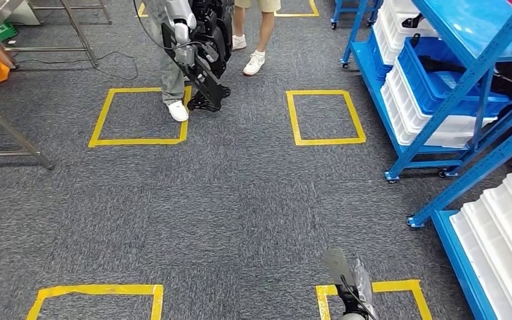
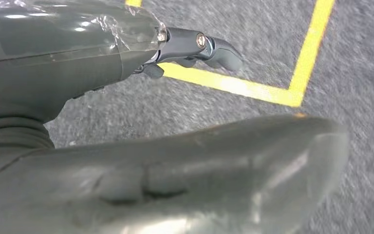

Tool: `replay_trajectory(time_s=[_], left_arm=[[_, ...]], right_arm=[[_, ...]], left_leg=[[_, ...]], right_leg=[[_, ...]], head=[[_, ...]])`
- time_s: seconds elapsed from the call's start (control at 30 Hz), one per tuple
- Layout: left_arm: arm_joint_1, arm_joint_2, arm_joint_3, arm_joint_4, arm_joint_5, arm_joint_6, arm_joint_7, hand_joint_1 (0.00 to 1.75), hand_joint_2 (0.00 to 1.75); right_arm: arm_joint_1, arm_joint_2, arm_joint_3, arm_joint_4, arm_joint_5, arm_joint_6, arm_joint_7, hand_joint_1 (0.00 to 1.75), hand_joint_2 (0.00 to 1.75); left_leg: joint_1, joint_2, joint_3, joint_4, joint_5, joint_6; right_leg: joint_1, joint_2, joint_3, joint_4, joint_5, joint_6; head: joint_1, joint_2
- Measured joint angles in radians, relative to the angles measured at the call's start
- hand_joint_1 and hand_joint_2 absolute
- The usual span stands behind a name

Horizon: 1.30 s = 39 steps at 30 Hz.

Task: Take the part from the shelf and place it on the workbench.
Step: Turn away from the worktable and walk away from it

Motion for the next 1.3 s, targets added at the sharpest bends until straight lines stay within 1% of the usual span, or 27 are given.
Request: replay_trajectory(time_s=[0.07, 0.1, 0.13, 0.17, 0.23, 0.27, 0.33, 0.4, 0.47, 0.53, 0.57, 0.6, 0.63, 0.67, 0.7, 0.77, 0.83, 0.87, 0.9, 0.97, 1.0, 1.07, 1.13, 1.17, 1.2, 1.27, 1.3], left_arm=[[0.004, 0.0, 0.0, 0.0, 0.0, 0.0, 0.0, 0.0, 0.0], [0.005, 0.0, 0.0, 0.0, 0.0, 0.0, 0.0, 0.0, 0.0], [0.005, 0.0, 0.0, 0.0, 0.0, 0.0, 0.0, 0.0, 0.0], [0.005, 0.0, 0.0, 0.0, 0.0, 0.0, 0.0, 0.0, 0.0], [0.004, 0.0, 0.0, 0.0, 0.0, 0.0, 0.0, 0.0, 0.0], [0.004, 0.0, 0.0, 0.0, 0.0, 0.0, 0.0, 0.0, 0.0], [0.002, 0.0, 0.0, 0.0, 0.0, 0.0, 0.0, 0.0, 0.0], [-0.002, -0.001, 0.0, 0.0, 0.0, 0.0, 0.0, 0.0, 0.0], [-0.004, -0.001, 0.0, 0.0, 0.0, 0.0, 0.0, 0.0, 0.0], [-0.004, -0.001, 0.0, 0.0, 0.0, 0.0, 0.0, 0.0, 0.0], [-0.002, -0.001, 0.0, 0.0, 0.0, 0.0, 0.0, 0.0, 0.0], [-0.001, -0.001, 0.0, 0.0, 0.0, 0.0, 0.0, 0.0, 0.0], [0.001, -0.001, 0.0, 0.0, 0.0, 0.0, 0.0, 0.0, 0.0], [0.002, -0.001, 0.0, 0.0, 0.0, 0.0, 0.0, 0.0, 0.0], [0.003, -0.001, 0.0, 0.0, 0.0, 0.0, 0.0, 0.0, 0.0], [0.002, -0.001, 0.0, 0.0, 0.0, 0.0, 0.0, 0.0, 0.0], [0.002, -0.001, 0.0, 0.0, 0.0, 0.0, 0.0, 0.0, 0.0], [0.001, -0.001, 0.0, 0.0, 0.0, 0.0, 0.0, 0.0, 0.0], [0.001, -0.001, 0.0, 0.0, 0.0, 0.0, 0.0, 0.0, 0.0], [0.0, -0.002, 0.0, 0.0, 0.0, 0.0, -0.001, 0.0, 0.0], [-0.001, -0.003, 0.0, 0.0, 0.0, 0.0, -0.001, 0.0, 0.0], [0.0, -0.003, 0.0, 0.0, 0.0, 0.0, -0.001, 0.0, 0.0], [0.004, -0.003, 0.0, 0.0, 0.0, 0.0, -0.001, 0.0, 0.0], [0.004, -0.003, 0.0, 0.0, 0.0, 0.0, -0.001, 0.0, 0.0], [0.004, -0.003, 0.0, 0.0, 0.0, 0.0, -0.001, 0.0, 0.0], [0.004, -0.003, 0.0, 0.0, 0.0, 0.0, -0.001, 0.0, 0.0], [0.004, -0.003, 0.0, 0.0, 0.0, 0.0, -0.001, 0.0, 0.0]], right_arm=[[-0.003, 0.0, -0.002, 0.0, 0.002, 0.0, 0.001, 0.0, 0.0], [-0.001, 0.0, -0.002, 0.0, 0.002, 0.0, 0.002, 0.0, 0.0], [0.002, 0.001, -0.002, 0.0, 0.003, 0.0, 0.003, 0.0, 0.0], [0.005, 0.001, -0.002, 0.0, 0.004, 0.0, 0.004, 0.0, 0.0], [0.006, 0.001, -0.005, 0.0, 0.007, 0.0, 0.005, 0.0, 0.0], [0.005, 0.001, -0.006, 0.0, 0.009, 0.0, 0.005, 0.0, 0.0], [0.004, 0.001, -0.008, 0.0, 0.011, 0.0, 0.005, 0.0, 0.0], [0.007, 0.001, -0.011, 0.0, 0.012, 0.0, 0.005, 0.0, 0.0], [0.007, 0.0, -0.014, 0.0, 0.013, 0.0, 0.005, 0.0, 0.0], [0.004, 0.0, -0.014, 0.0, 0.015, 0.0, 0.005, 0.0, 0.0], [0.003, 0.0, -0.014, 0.0, 0.015, 0.0, 0.006, 0.0, 0.0], [0.003, 0.0, -0.014, 0.0, 0.016, 0.0, 0.007, 0.0, 0.0], [0.004, 0.0, -0.014, 0.0, 0.016, 0.0, 0.008, 0.0, 0.0], [0.005, 0.0, -0.014, 0.0, 0.016, 0.0, 0.009, 0.0, 0.0], [0.005, 0.0, -0.014, 0.0, 0.016, 0.0, 0.01, 0.0, 0.0], [0.005, 0.001, -0.014, 0.0, 0.016, 0.0, 0.01, 0.0, 0.0], [0.003, 0.002, -0.014, 0.0, 0.017, 0.0, 0.01, 0.0, 0.0], [0.004, 0.002, -0.014, 0.0, 0.017, 0.0, 0.011, 0.0, 0.0], [0.005, 0.002, -0.014, 0.0, 0.017, 0.0, 0.011, 0.0, 0.0], [0.009, 0.003, -0.014, 0.0, 0.017, 0.0, 0.011, 0.0, 0.0], [0.008, 0.003, -0.014, 0.0, 0.017, 0.0, 0.011, 0.0, 0.0], [0.003, 0.004, -0.015, 0.0, 0.017, 0.0, 0.011, 0.0, 0.0], [0.002, 0.005, -0.015, 0.0, 0.017, 0.0, 0.011, 0.0, 0.0], [0.004, 0.006, -0.015, 0.0, 0.017, 0.0, 0.012, 0.0, 0.0], [0.006, 0.006, -0.015, 0.0, 0.017, 0.0, 0.014, 0.0, 0.0], [0.007, 0.006, -0.015, 0.0, 0.016, 0.0, 0.017, 0.0, 0.0], [0.006, 0.006, -0.015, 0.0, 0.016, 0.0, 0.018, 0.0, 0.0]], left_leg=[[-0.003, 0.03, 0.001, -0.001, -0.002, 0.004], [-0.003, 0.044, 0.001, -0.001, -0.003, 0.004], [-0.003, 0.057, 0.001, 0.0, -0.005, 0.004], [-0.003, 0.069, 0.003, 0.0, -0.007, 0.002], [-0.002, 0.093, 0.01, 0.0, -0.013, -0.006], [-0.004, 0.102, 0.012, 0.002, -0.016, -0.012], [-0.007, 0.117, 0.018, 0.002, -0.022, -0.023], [-0.005, 0.127, 0.026, 0.002, -0.027, -0.035], [0.0, 0.097, 0.019, 0.035, -0.054, -0.046], [0.002, 0.045, -0.029, 0.148, -0.116, -0.051], [0.001, 0.032, -0.064, 0.218, -0.146, -0.05], [0.001, 0.025, -0.093, 0.274, -0.162, -0.049], [-0.001, 0.022, -0.108, 0.295, -0.157, -0.046], [-0.002, 0.02, -0.106, 0.279, -0.133, -0.042], [-0.003, 0.014, -0.088, 0.229, -0.096, -0.037], [-0.002, -0.03, -0.039, 0.095, -0.027, -0.026], [-0.001, -0.068, -0.016, 0.024, -0.004, -0.023], [-0.003, -0.07, -0.015, 0.019, -0.005, -0.023], [-0.003, -0.058, -0.012, 0.014, -0.002, -0.02], [-0.002, -0.034, -0.004, -0.001, 0.004, -0.011], [0.001, -0.019, 0.0, -0.009, 0.007, -0.005], [0.001, 0.009, 0.004, -0.016, 0.008, 0.0], [0.001, 0.039, 0.005, -0.016, 0.005, 0.001], [0.002, 0.052, 0.006, -0.016, 0.003, -0.001], [0.004, 0.065, 0.007, -0.015, 0.001, -0.004], [0.008, 0.088, 0.011, -0.011, -0.007, -0.015], [0.007, 0.096, 0.014, -0.007, -0.012, -0.023]], right_leg=[[-0.002, -0.04, -0.064, 0.13, -0.061, 0.01], [-0.004, -0.046, -0.087, 0.175, -0.074, 0.014], [-0.007, -0.05, -0.092, 0.186, -0.068, 0.017], [-0.009, -0.055, -0.076, 0.156, -0.044, 0.019], [-0.009, -0.085, -0.005, 0.018, 0.021, 0.019], [-0.006, -0.1, 0.026, -0.044, 0.042, 0.014], [0.002, -0.112, 0.048, -0.094, 0.048, -0.001], [0.005, -0.091, 0.048, -0.096, 0.049, -0.017], [0.003, -0.073, 0.051, -0.1, 0.052, -0.03], [0.002, -0.054, 0.053, -0.103, 0.054, -0.041], [0.004, -0.043, 0.053, -0.102, 0.054, -0.044], [0.006, -0.031, 0.054, -0.101, 0.053, -0.047], [0.008, -0.017, 0.055, -0.101, 0.053, -0.047], [0.009, -0.002, 0.056, -0.099, 0.052, -0.048], [0.01, 0.012, 0.058, -0.098, 0.052, -0.047], [0.01, 0.038, 0.059, -0.095, 0.049, -0.044], [0.006, 0.06, 0.051, -0.091, 0.049, -0.036], [0.003, 0.072, 0.047, -0.091, 0.051, -0.03], [0.0, 0.084, 0.044, -0.093, 0.053, -0.023], [0.001, 0.06, 0.04, -0.084, 0.046, -0.014], [0.003, 0.029, 0.027, -0.055, 0.027, -0.011], [0.001, -0.032, -0.027, 0.053, -0.031, -0.004], [-0.006, -0.048, -0.082, 0.162, -0.073, 0.005], [-0.01, -0.05, -0.088, 0.172, -0.067, 0.009], [-0.014, -0.054, -0.076, 0.149, -0.046, 0.013], [-0.019, -0.083, -0.01, 0.018, 0.02, 0.021], [-0.018, -0.097, 0.019, -0.04, 0.04, 0.02]], head=[[0.009, 0.0], [0.009, 0.0], [0.01, 0.0], [0.011, 0.0], [0.015, 0.0], [0.016, 0.0], [0.014, 0.0], [0.01, 0.0], [0.005, 0.0], [-0.003, 0.0], [-0.006, 0.0], [-0.008, 0.0], [-0.009, 0.0], [-0.01, 0.0], [-0.01, 0.0], [-0.011, 0.0], [-0.011, 0.0], [-0.011, 0.0], [-0.011, 0.0], [-0.009, 0.0], [-0.003, 0.0], [0.009, 0.0], [0.011, 0.0], [0.012, 0.0], [0.012, 0.0], [0.013, 0.0], [0.015, 0.0]])
